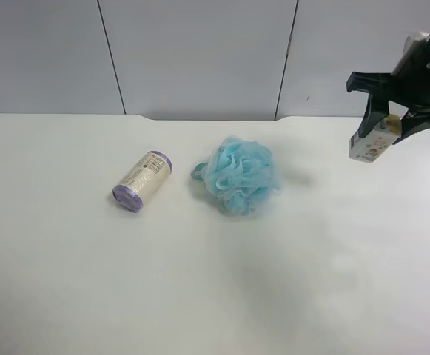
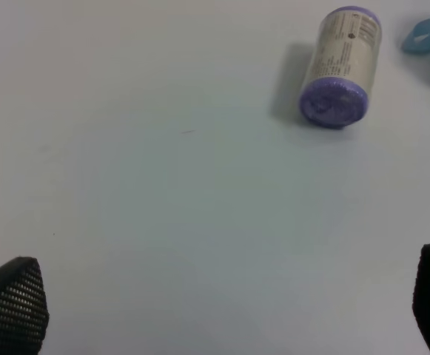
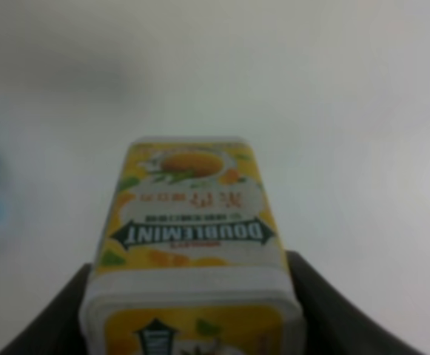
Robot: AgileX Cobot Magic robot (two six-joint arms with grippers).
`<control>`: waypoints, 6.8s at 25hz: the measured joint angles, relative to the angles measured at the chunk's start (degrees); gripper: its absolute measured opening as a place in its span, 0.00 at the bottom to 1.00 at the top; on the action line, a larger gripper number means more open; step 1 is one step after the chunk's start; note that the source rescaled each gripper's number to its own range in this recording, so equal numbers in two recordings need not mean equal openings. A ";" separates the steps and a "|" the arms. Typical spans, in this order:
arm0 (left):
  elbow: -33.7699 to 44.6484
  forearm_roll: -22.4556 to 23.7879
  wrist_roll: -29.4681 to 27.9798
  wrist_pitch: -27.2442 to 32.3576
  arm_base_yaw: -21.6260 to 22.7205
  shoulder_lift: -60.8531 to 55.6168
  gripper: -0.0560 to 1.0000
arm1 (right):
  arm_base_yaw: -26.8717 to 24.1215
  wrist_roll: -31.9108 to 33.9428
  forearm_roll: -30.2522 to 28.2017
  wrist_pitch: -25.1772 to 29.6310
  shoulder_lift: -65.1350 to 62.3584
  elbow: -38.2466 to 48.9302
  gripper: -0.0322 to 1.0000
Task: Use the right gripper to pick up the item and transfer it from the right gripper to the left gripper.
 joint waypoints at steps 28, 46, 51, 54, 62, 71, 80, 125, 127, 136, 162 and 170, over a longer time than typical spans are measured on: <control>0.00 -1.05 1.70 0.00 0.00 -0.05 1.00 | 20.43 -28.25 26.35 0.96 -5.11 0.00 0.03; 0.00 -15.19 15.26 1.22 -10.53 12.90 0.99 | 32.76 -37.12 32.94 -2.73 -3.81 0.00 0.03; -2.04 -15.19 19.11 -0.10 -16.12 17.30 0.99 | 34.84 -37.12 33.26 -4.69 -3.80 0.00 0.03; -3.41 -14.26 19.70 -2.63 -20.03 21.27 0.99 | 35.41 -37.12 35.36 -5.02 -3.68 0.00 0.03; -4.02 -9.42 20.35 -11.54 -28.54 32.61 0.99 | 35.47 -37.12 40.92 -5.16 -1.80 0.00 0.03; -4.06 -9.18 22.09 -22.87 -31.71 43.85 0.99 | 35.47 -36.11 43.36 -5.34 -1.80 0.00 0.03; -4.06 -9.18 24.41 -31.67 -35.42 49.94 0.99 | 35.47 -32.96 43.40 -8.25 -1.75 0.00 0.03; -14.65 -9.01 31.09 -38.43 -38.58 62.62 0.12 | 35.47 -30.49 48.56 -9.88 -1.75 0.00 0.03; -14.65 -9.01 31.09 -38.43 -38.58 62.62 0.12 | 35.47 -30.43 48.56 -9.88 -1.75 0.00 0.03; -14.65 -9.00 30.93 -38.43 -38.58 62.68 0.05 | 35.47 -28.51 45.62 -11.06 -1.75 0.00 0.91; -14.65 -9.00 30.93 -38.43 -38.58 62.68 0.05 | 35.47 -23.84 38.26 7.98 -1.75 0.00 1.00; -14.65 -9.00 30.93 -38.33 -38.58 62.68 0.05 | 38.37 -18.34 27.44 8.45 -7.21 0.00 1.00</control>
